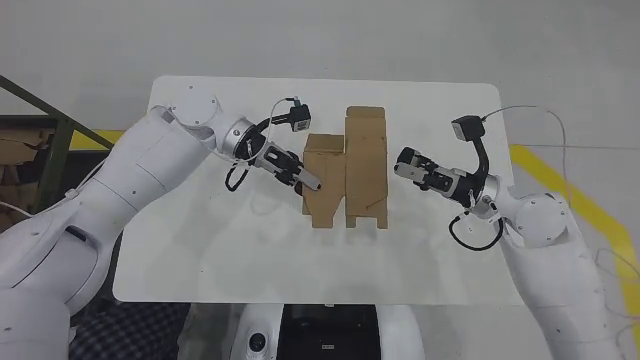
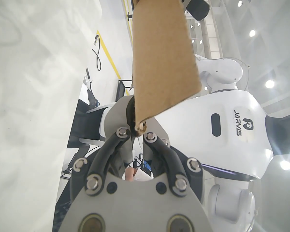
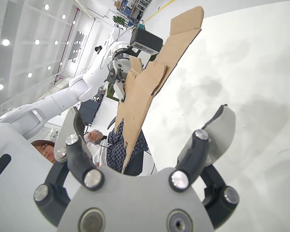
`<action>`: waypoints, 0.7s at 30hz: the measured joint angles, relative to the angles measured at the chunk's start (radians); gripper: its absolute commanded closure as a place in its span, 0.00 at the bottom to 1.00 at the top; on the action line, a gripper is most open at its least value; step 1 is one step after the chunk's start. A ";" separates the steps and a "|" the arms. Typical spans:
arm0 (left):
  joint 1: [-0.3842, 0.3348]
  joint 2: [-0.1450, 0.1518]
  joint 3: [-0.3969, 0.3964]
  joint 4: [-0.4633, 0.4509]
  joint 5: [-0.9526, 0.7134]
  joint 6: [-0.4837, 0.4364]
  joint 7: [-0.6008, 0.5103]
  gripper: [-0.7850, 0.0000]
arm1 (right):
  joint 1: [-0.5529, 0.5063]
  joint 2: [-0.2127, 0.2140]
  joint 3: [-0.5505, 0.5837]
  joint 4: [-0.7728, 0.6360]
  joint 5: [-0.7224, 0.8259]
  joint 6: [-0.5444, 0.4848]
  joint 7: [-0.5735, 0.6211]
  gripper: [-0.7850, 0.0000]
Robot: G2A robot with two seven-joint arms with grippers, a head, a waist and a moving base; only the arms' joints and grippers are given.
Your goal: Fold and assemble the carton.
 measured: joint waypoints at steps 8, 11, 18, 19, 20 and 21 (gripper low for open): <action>0.000 0.000 0.000 0.000 0.000 0.000 0.000 1.00 | 0.000 0.000 0.000 0.000 0.000 0.000 0.000 0.00; 0.000 0.000 0.000 0.000 0.000 0.000 0.000 0.54 | 0.000 0.000 0.000 0.000 0.000 0.000 0.000 0.00; 0.000 0.000 0.000 0.000 0.000 0.000 0.000 1.00 | 0.000 0.000 0.000 0.000 0.000 0.000 0.000 0.00; 0.000 0.000 0.000 0.000 0.000 0.000 0.000 1.00 | 0.000 0.000 0.000 0.000 0.000 0.000 0.000 0.00; 0.000 0.000 0.000 0.000 0.000 0.000 0.000 1.00 | 0.000 0.000 0.000 0.000 0.000 0.000 0.000 0.00; 0.000 0.000 0.000 0.000 0.000 0.000 0.000 1.00 | 0.000 0.000 0.000 0.000 0.000 0.000 0.000 0.00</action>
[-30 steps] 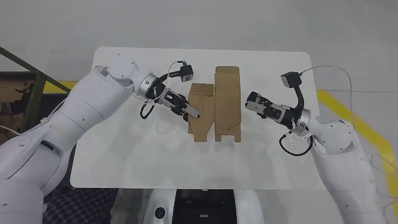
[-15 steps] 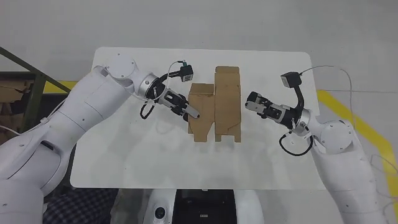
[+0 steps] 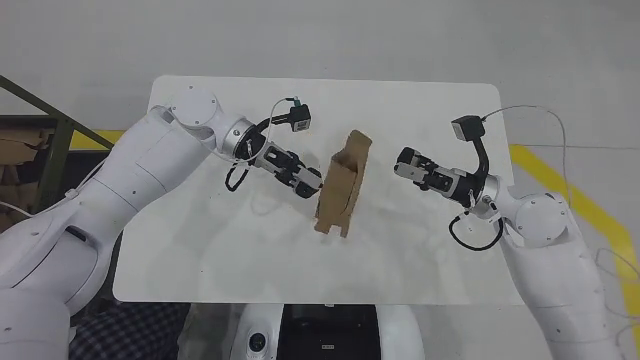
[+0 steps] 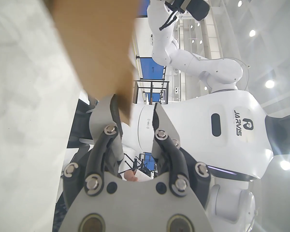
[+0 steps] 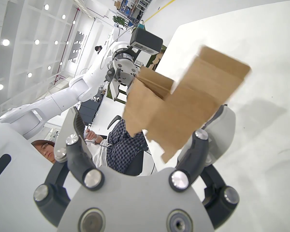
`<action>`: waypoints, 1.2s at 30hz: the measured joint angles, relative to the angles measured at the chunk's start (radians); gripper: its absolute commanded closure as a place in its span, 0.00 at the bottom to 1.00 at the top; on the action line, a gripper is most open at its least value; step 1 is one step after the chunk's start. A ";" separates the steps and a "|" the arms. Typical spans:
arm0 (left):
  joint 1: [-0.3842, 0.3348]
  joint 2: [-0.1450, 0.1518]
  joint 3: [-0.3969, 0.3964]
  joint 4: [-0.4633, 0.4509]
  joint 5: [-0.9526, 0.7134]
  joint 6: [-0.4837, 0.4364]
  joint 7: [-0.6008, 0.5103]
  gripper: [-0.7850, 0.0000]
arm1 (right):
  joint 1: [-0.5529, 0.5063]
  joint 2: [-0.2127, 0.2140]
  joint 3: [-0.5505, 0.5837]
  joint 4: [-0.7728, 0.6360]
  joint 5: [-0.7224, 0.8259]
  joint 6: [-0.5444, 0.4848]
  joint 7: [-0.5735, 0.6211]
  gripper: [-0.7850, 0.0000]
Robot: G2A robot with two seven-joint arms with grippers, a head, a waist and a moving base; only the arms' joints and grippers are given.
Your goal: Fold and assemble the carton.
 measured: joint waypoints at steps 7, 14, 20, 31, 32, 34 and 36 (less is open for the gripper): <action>0.013 0.002 -0.010 -0.024 0.034 0.012 0.039 1.00 | -0.006 0.001 -0.006 -0.011 -0.018 0.032 -0.030 0.00; 0.037 0.019 -0.058 -0.035 0.121 0.046 0.093 1.00 | -0.014 0.007 -0.006 -0.009 -0.009 0.057 -0.012 0.00; 0.069 0.040 -0.105 -0.025 0.168 0.066 0.100 1.00 | -0.016 0.009 -0.045 0.003 -0.010 0.092 0.029 0.00; 0.129 0.074 -0.184 -0.009 0.244 0.100 0.124 1.00 | 0.087 -0.008 -0.219 0.129 -0.081 0.126 0.101 0.00; 0.134 0.075 -0.187 -0.012 0.251 0.103 0.127 1.00 | 0.097 -0.010 -0.231 0.139 -0.092 0.125 0.097 0.00; 0.144 0.077 -0.194 -0.014 0.262 0.109 0.136 1.00 | 0.118 -0.015 -0.259 0.159 -0.112 0.126 0.087 0.00; 0.152 0.079 -0.203 -0.013 0.271 0.115 0.145 1.00 | 0.136 -0.019 -0.282 0.178 -0.124 0.143 0.079 0.00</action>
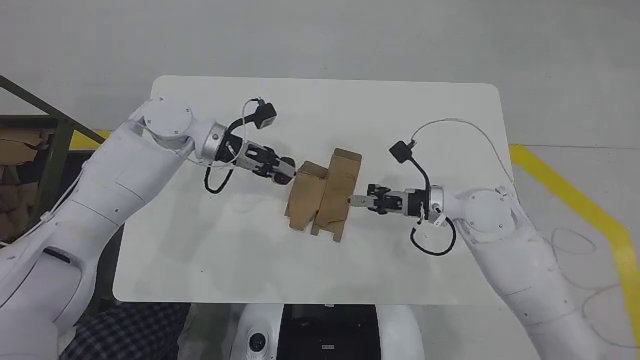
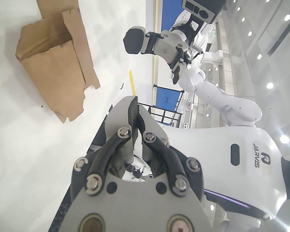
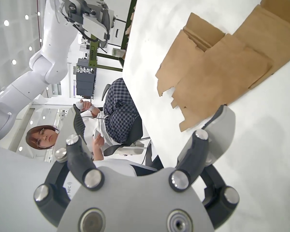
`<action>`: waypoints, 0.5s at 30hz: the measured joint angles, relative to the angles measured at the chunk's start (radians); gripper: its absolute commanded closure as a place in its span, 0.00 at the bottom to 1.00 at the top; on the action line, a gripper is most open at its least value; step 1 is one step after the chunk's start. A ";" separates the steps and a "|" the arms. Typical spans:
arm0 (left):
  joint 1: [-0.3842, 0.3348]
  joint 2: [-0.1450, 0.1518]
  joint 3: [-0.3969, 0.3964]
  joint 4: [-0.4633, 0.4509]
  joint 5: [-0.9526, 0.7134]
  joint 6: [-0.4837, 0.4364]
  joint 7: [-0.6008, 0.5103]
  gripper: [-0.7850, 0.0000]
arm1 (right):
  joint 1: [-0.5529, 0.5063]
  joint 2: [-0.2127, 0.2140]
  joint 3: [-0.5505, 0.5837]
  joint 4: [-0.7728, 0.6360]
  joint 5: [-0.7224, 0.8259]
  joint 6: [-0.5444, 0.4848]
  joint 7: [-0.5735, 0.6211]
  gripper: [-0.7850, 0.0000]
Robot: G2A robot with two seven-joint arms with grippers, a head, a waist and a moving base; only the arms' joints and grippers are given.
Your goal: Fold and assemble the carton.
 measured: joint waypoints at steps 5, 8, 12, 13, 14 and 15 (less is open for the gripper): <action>0.013 0.002 -0.007 -0.002 0.040 0.024 0.011 1.00 | 0.026 -0.005 -0.034 0.029 -0.015 0.031 0.005 0.00; 0.014 -0.004 0.009 -0.010 0.106 0.059 0.042 0.98 | 0.032 -0.005 -0.037 0.050 -0.012 0.033 -0.002 0.00; 0.005 -0.018 0.040 -0.012 0.213 0.119 0.105 0.88 | 0.037 -0.005 -0.041 0.063 -0.011 0.030 -0.007 0.00; 0.003 -0.021 0.046 -0.010 0.231 0.129 0.116 0.84 | 0.038 -0.005 -0.042 0.064 -0.010 0.030 -0.008 0.00; 0.001 -0.024 0.052 -0.006 0.246 0.137 0.125 0.81 | 0.039 -0.005 -0.043 0.064 -0.009 0.030 -0.008 0.00; -0.002 -0.028 0.057 0.001 0.264 0.147 0.134 0.79 | 0.039 -0.005 -0.045 0.064 -0.009 0.030 -0.007 0.00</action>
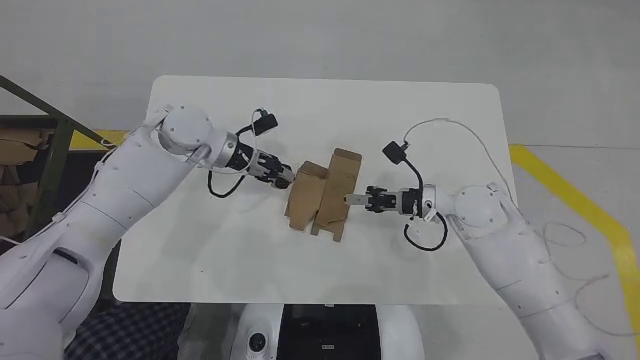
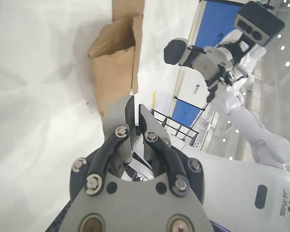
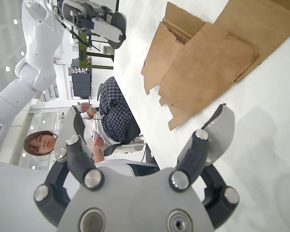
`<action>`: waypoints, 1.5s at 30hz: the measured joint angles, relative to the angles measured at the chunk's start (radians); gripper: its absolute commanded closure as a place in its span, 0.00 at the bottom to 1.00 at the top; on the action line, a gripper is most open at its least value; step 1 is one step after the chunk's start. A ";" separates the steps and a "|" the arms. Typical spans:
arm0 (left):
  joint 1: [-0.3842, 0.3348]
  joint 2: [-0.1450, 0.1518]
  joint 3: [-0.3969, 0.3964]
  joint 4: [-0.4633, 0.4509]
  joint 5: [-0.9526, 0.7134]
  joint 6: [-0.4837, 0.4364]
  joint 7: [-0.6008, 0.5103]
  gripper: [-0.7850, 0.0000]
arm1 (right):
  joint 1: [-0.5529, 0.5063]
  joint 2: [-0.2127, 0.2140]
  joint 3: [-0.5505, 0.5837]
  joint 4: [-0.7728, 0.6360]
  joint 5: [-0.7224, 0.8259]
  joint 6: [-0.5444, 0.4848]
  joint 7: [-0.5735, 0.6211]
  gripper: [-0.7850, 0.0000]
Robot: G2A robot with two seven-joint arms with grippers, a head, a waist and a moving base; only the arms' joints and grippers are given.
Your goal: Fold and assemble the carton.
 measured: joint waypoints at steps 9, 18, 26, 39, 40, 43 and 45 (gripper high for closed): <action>-0.008 -0.029 0.047 0.024 0.115 0.030 0.022 0.71 | 0.000 0.002 -0.004 0.005 0.006 -0.004 -0.004 0.00; -0.016 -0.066 0.086 0.040 0.156 0.034 0.027 0.71 | -0.004 0.005 -0.007 0.005 0.015 -0.013 -0.007 0.00; -0.026 -0.101 0.108 0.062 0.160 0.020 0.030 0.91 | -0.006 0.007 -0.009 0.007 0.023 -0.022 -0.008 0.00; -0.033 -0.127 0.062 0.110 0.066 -0.071 0.017 1.00 | -0.013 0.011 -0.002 0.006 0.053 -0.041 -0.025 0.00; -0.033 -0.126 0.053 0.109 0.054 -0.080 0.010 1.00 | -0.014 0.011 0.001 0.005 0.062 -0.043 -0.025 0.00; -0.031 -0.121 0.026 0.099 0.026 -0.104 -0.011 1.00 | -0.016 0.013 0.015 0.005 0.101 -0.050 -0.019 0.00; -0.029 -0.115 0.002 0.095 0.000 -0.123 -0.034 1.00 | -0.016 0.016 0.030 0.011 0.124 -0.055 -0.009 0.00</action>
